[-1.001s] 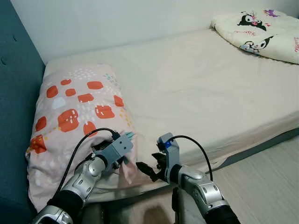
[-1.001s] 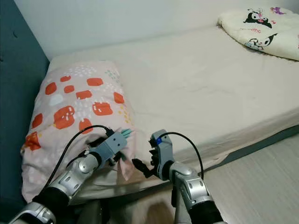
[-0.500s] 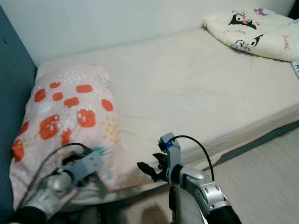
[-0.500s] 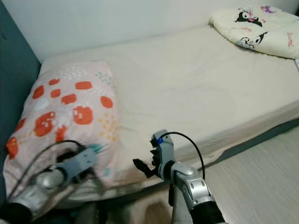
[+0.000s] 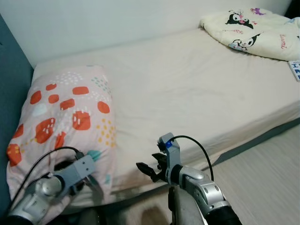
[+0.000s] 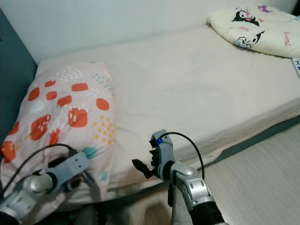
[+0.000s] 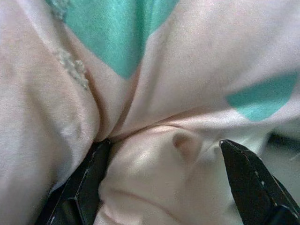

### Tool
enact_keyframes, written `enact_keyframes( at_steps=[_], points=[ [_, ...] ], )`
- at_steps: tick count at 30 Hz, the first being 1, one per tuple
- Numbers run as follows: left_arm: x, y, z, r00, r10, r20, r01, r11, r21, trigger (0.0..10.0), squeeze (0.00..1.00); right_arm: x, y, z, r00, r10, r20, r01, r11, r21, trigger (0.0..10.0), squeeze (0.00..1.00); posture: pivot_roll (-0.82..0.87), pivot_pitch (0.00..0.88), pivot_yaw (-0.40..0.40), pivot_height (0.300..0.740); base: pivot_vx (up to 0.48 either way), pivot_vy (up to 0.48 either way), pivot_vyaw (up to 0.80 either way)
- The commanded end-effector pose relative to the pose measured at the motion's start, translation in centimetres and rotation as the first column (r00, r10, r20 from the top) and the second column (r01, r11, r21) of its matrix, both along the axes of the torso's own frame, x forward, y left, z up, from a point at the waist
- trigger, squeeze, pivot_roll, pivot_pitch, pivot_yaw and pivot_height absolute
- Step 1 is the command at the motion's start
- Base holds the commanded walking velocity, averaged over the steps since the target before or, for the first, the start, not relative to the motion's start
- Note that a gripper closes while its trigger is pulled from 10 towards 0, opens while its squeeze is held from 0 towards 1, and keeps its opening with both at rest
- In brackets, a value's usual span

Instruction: Clean up the room

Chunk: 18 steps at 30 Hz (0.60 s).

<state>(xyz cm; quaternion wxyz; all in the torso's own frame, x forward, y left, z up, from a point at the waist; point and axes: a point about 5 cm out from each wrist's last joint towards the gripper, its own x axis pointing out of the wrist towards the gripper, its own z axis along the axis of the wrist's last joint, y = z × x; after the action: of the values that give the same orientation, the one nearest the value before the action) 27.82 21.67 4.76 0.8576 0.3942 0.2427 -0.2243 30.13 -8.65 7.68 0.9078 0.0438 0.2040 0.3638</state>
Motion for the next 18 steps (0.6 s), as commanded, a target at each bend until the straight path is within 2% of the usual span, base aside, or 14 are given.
enact_keyframes(
  at_steps=[1, 3, 5, 7, 10, 14, 16, 17, 18],
  points=[
    [-0.4, 0.1, -0.5, 0.999, 0.026, -0.022, -0.026, 1.0, 0.001, 10.0, 0.0, -0.4, 0.2, -0.7, 1.0, 0.006, -0.029, -0.007, 1.0, -0.009, 10.0, 0.0, -0.04, 0.171, 0.007, 0.582, 0.0, 0.0, 0.0],
    [0.0, -1.5, -0.2, 1.0, -0.014, -0.007, 0.014, 0.999, -0.049, 10.0, 0.0, -0.4, 0.2, -0.7, 1.0, 0.004, -0.031, -0.005, 1.0, -0.011, 10.0, 0.0, -0.05, 0.169, 0.008, 0.582, 0.0, 0.0, 0.0],
    [0.0, -2.0, -0.1, 0.999, -0.034, -0.008, 0.033, 0.997, -0.068, 10.0, 0.0, -0.4, 0.2, -0.7, 1.0, 0.003, -0.031, -0.004, 1.0, -0.012, 10.0, 0.0, -0.05, 0.169, 0.008, 0.582, 0.0, 0.0, 0.0],
    [-0.7, -2.7, -0.3, 0.995, -0.087, -0.056, 0.081, 0.991, -0.103, 10.0, 0.0, -0.4, 0.1, -0.7, 0.999, 0.003, -0.032, -0.003, 1.0, -0.013, 10.0, 0.0, -0.04, 0.17, 0.009, 0.582, 0.0, 0.0, 0.0],
    [-2.0, -2.2, -0.4, 0.983, -0.122, -0.136, 0.107, 0.988, -0.111, 10.0, 0.0, -0.4, 0.1, -0.8, 0.999, 0.002, -0.036, -0.003, 1.0, -0.014, 10.0, 0.0, -0.04, 0.169, 0.01, 0.582, 0.0, 0.0, 0.0],
    [-2.9, -1.3, -0.3, 0.969, -0.147, -0.199, 0.128, 0.986, -0.105, 10.0, 0.0, -0.5, 0.1, -0.9, 0.999, 0.005, -0.039, -0.005, 1.0, -0.015, 10.0, 0.0, -0.03, 0.169, 0.01, 0.582, 0.0, 0.0, 0.0],
    [-4.3, -0.8, 0.2, 0.932, -0.232, -0.279, 0.195, 0.968, -0.155, 10.0, 0.0, -0.5, 0.3, -0.9, 0.999, 0.008, -0.041, -0.008, 1.0, -0.016, 10.0, 0.0, -0.03, 0.169, 0.011, 0.582, 0.0, 0.0, 0.0],
    [-4.3, -0.8, 0.2, 0.932, -0.232, -0.279, 0.195, 0.968, -0.155, 10.0, 0.0, -0.5, 0.3, -0.9, 0.999, 0.008, -0.041, -0.008, 1.0, -0.016, 10.0, 0.0, -0.03, 0.169, 0.011, 0.582, 0.0, 0.0, 0.0],
    [-4.9, -0.8, 0.5, 0.914, -0.271, -0.302, 0.224, 0.958, -0.181, 10.0, 0.0, -0.5, 0.3, -1.0, 0.999, 0.008, -0.042, -0.009, 1.0, -0.016, 10.0, 0.0, -0.03, 0.169, 0.011, 0.582, 0.0, 0.0, 0.0]
  ],
)
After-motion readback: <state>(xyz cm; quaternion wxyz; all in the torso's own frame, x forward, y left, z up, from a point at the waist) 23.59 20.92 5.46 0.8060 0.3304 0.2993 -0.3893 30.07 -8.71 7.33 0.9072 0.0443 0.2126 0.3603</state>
